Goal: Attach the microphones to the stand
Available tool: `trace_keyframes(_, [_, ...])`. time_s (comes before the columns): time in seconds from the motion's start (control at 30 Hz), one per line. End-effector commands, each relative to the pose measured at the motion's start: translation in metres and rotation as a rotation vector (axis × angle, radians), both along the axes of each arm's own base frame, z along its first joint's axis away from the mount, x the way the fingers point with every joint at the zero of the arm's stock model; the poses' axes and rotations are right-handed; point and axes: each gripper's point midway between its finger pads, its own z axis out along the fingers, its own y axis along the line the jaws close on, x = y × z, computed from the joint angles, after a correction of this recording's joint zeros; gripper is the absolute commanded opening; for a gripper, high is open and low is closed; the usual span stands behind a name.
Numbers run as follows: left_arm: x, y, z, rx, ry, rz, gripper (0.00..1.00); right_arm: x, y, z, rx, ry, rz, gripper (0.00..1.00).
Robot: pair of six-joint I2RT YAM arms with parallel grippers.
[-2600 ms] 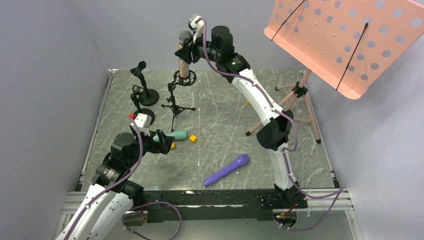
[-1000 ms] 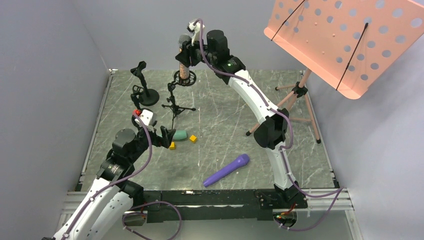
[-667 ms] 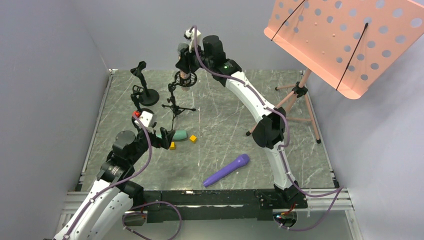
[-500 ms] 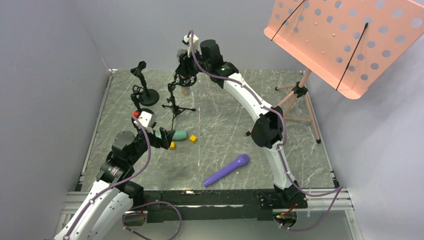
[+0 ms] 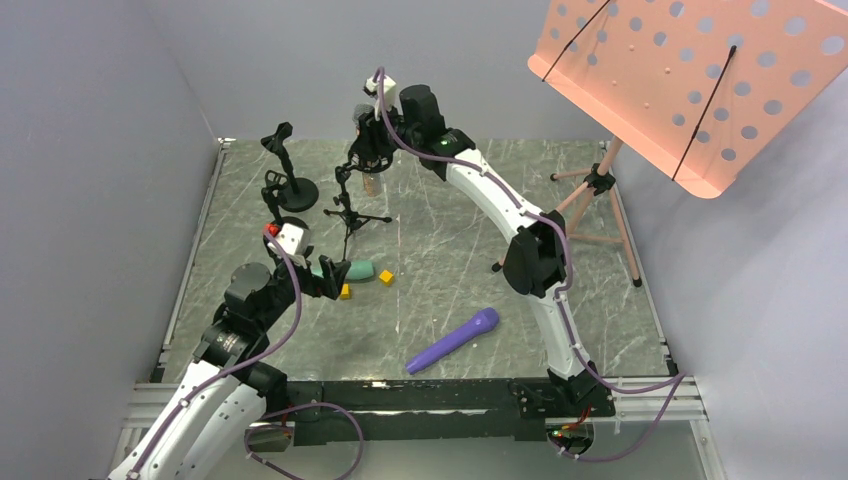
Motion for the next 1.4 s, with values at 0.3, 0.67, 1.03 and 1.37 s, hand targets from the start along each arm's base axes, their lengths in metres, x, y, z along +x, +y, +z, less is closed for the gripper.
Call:
trace_keyframes(0.3, [0.000, -0.001, 0.013, -0.040, -0.031, 0.002, 0.97, -0.044, 0.000, 0.029, 0.002, 0.064, 0.112, 0.68])
trace_keyframes(0.67, [0.000, -0.002, 0.020, -0.041, -0.037, -0.003, 0.97, -0.054, -0.020, 0.078, 0.076, -0.010, 0.178, 0.99])
trace_keyframes(1.03, [0.004, -0.008, 0.028, -0.045, -0.025, -0.027, 0.97, -0.040, -0.043, 0.091, 0.115, 0.002, 0.147, 1.00])
trace_keyframes(1.37, [0.024, -0.009, 0.036, -0.100, 0.004, -0.054, 0.98, -0.066, -0.095, 0.115, 0.081, -0.061, 0.164, 1.00])
